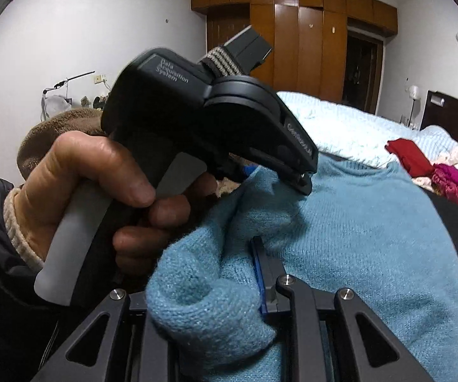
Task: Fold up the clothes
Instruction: 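Release the folded edge and open both grippers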
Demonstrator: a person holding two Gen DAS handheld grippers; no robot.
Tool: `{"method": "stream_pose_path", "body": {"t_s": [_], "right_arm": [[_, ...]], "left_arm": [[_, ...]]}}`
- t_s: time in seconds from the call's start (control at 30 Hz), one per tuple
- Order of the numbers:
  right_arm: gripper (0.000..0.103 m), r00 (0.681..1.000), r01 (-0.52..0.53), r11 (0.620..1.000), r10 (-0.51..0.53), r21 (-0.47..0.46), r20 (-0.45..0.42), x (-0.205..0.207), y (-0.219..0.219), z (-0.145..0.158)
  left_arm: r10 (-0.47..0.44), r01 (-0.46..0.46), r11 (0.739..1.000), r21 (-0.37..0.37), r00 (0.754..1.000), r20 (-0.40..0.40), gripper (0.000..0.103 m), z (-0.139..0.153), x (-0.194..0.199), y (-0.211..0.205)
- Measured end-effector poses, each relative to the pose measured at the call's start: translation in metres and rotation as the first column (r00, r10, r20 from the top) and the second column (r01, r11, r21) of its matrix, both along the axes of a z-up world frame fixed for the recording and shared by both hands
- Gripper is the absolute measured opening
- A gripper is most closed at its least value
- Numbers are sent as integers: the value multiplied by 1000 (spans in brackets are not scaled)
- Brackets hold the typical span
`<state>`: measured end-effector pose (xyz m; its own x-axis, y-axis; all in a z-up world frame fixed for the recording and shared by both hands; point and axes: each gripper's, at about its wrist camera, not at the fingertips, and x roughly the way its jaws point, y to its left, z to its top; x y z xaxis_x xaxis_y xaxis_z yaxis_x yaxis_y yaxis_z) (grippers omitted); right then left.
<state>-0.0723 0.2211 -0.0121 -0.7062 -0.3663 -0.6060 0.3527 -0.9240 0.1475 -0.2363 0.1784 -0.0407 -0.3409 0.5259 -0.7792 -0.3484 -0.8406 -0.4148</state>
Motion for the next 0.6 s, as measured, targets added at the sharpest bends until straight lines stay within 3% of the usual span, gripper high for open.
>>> {"method": "stream_pose_path", "body": {"t_s": [0.13, 0.2, 0.27, 0.37, 0.47, 0.6], "right_arm": [[35, 998, -38, 996, 41, -82, 38, 5, 13, 3], [53, 996, -56, 991, 63, -124, 56, 7, 19, 5], [66, 995, -66, 984, 76, -163, 59, 13, 28, 8], [66, 998, -52, 977, 57, -209, 17, 37, 48, 20], [66, 997, 51, 985, -59, -168, -47, 48, 71, 31], [66, 992, 107, 992, -111, -74, -65, 26, 78, 26]], "left_arm": [[14, -17, 997, -71, 999, -38, 54, 1, 6, 2], [35, -45, 990, -135, 997, -73, 67, 3, 7, 5], [47, -63, 983, -173, 995, -93, 69, 4, 10, 5], [60, -77, 979, -187, 993, -97, 69, 6, 12, 4], [79, -102, 971, -216, 991, -112, 69, 13, 18, 4], [84, -123, 960, -250, 984, -160, 69, 31, 37, 4]]}}
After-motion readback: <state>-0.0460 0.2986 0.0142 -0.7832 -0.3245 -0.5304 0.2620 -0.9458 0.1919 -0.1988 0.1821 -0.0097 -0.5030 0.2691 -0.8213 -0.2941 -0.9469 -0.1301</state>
